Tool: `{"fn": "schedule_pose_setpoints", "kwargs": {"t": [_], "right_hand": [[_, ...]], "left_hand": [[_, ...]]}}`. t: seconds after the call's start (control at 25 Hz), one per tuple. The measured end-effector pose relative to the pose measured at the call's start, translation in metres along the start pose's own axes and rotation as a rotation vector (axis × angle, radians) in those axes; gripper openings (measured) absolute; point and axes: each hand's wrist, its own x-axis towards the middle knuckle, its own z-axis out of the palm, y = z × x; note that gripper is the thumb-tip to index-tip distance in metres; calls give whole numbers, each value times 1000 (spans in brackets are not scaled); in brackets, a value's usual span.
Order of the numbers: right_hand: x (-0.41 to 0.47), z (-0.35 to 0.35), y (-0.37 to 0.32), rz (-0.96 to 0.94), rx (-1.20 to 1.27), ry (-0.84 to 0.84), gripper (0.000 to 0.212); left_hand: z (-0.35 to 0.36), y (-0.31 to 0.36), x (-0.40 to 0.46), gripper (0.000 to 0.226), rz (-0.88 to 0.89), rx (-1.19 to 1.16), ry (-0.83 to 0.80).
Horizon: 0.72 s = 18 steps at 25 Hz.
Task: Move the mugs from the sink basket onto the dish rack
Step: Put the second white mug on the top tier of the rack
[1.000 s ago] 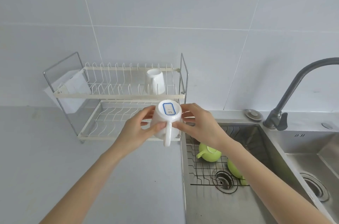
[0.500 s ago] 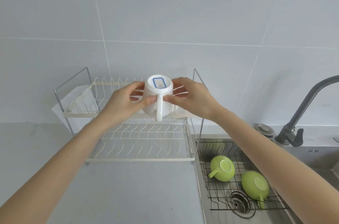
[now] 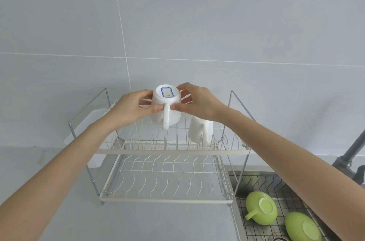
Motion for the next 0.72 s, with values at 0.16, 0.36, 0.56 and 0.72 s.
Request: {"fn": "schedule_pose_setpoints", "kwargs": {"t": [0.16,0.36,0.56,0.72], "right_hand": [[27,18,10,40,-45,-79,53],[49,41,26,91,-71,-142,55],[58,64,35,116,-109,-212,57],[61,72,35,116,-126,-243,64]], "left_hand": [[5,-30,15,41,-45,-19,-65],[10,-61,25,42,-131,-58,-149],[15,-72,24,51,-192,-72,-248],[13,-79,27,53,-240,-38,-305]]}}
